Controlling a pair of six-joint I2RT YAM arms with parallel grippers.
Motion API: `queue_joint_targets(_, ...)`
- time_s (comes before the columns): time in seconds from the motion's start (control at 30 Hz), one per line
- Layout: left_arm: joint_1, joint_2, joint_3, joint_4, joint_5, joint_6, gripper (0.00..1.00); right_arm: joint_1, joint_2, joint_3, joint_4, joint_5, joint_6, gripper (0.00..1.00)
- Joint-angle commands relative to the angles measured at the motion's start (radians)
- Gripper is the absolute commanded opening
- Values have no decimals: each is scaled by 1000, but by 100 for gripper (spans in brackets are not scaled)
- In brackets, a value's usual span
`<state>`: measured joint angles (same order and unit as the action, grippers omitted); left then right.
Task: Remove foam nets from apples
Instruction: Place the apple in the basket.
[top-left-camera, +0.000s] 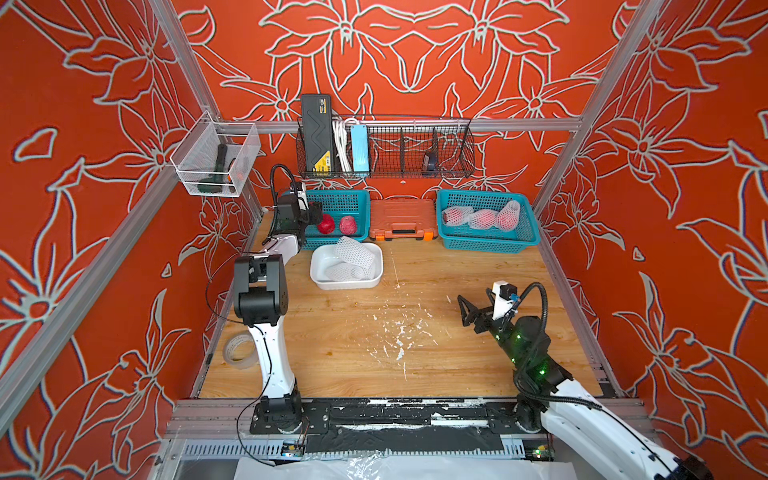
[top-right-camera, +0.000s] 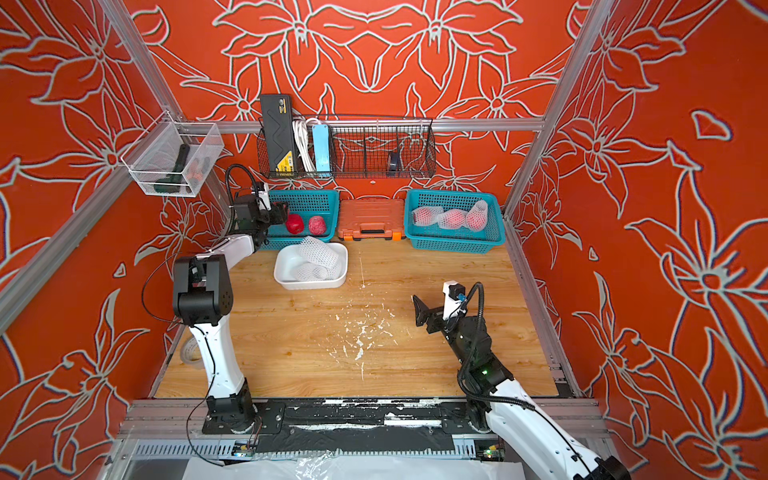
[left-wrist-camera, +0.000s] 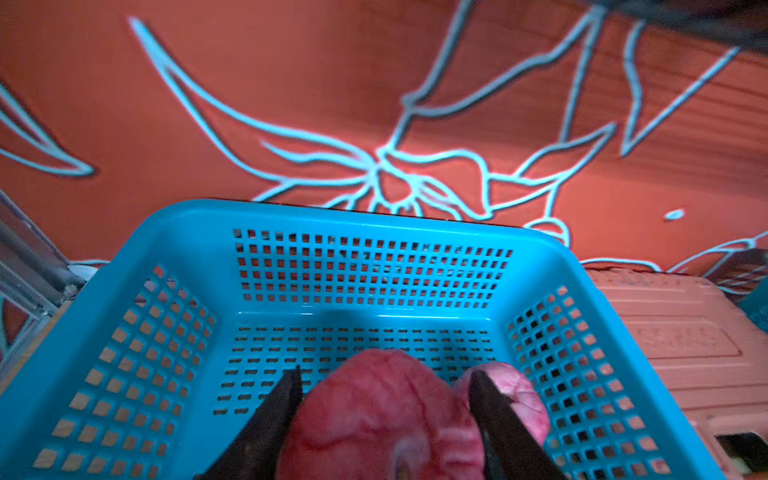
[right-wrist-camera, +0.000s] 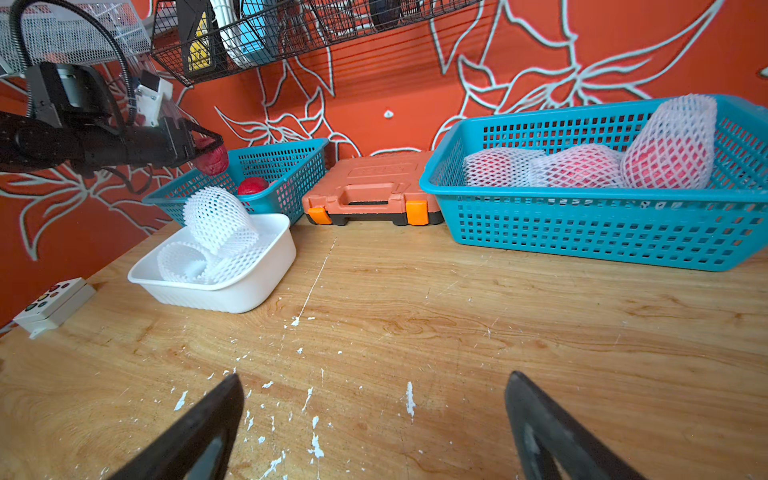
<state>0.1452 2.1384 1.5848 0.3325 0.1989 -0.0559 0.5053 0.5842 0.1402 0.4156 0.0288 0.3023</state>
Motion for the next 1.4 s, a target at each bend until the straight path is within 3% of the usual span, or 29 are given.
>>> queue_joint_targets(0.0, 13, 48, 59, -21, -36, -1, 30, 5, 6, -16, 41, 3, 11, 98)
queue_joint_targets(0.3, 18, 213, 249, -41, -64, 7, 43, 5, 33, -20, 65, -3, 15, 98)
queue_joint_targets(0.37, 17, 234, 279, -57, -72, 7, 51, 6, 34, -18, 65, -3, 14, 98)
queue_joint_targets(0.47, 18, 234, 273, -52, -82, 13, 55, 5, 34, -18, 64, -2, 11, 98)
queue_joint_targets(0.53, 17, 231, 259, -43, -93, 14, 67, 6, 34, -18, 64, -3, 11, 98)
queue_joint_targets(0.63, 18, 224, 253, -40, -92, 17, 70, 4, 35, -19, 66, -5, 12, 98)
queue_joint_targets(0.73, 17, 209, 232, -28, -93, 13, 81, 6, 39, -17, 69, -7, 6, 98)
queue_joint_targets(0.77, 18, 199, 216, -13, -94, 10, 86, 6, 39, -15, 68, -9, 7, 98)
queue_joint_targets(0.93, 18, 119, 129, 26, -68, -10, 87, 6, 38, -12, 62, -5, -2, 98)
queue_joint_targets(1.23, 16, -201, -180, 214, 38, -93, 90, 5, 146, 124, -15, 3, -26, 98)
queue_joint_targets(1.37, 16, -327, -273, 253, 74, -123, 91, 5, 194, 146, 59, 20, -4, 98)
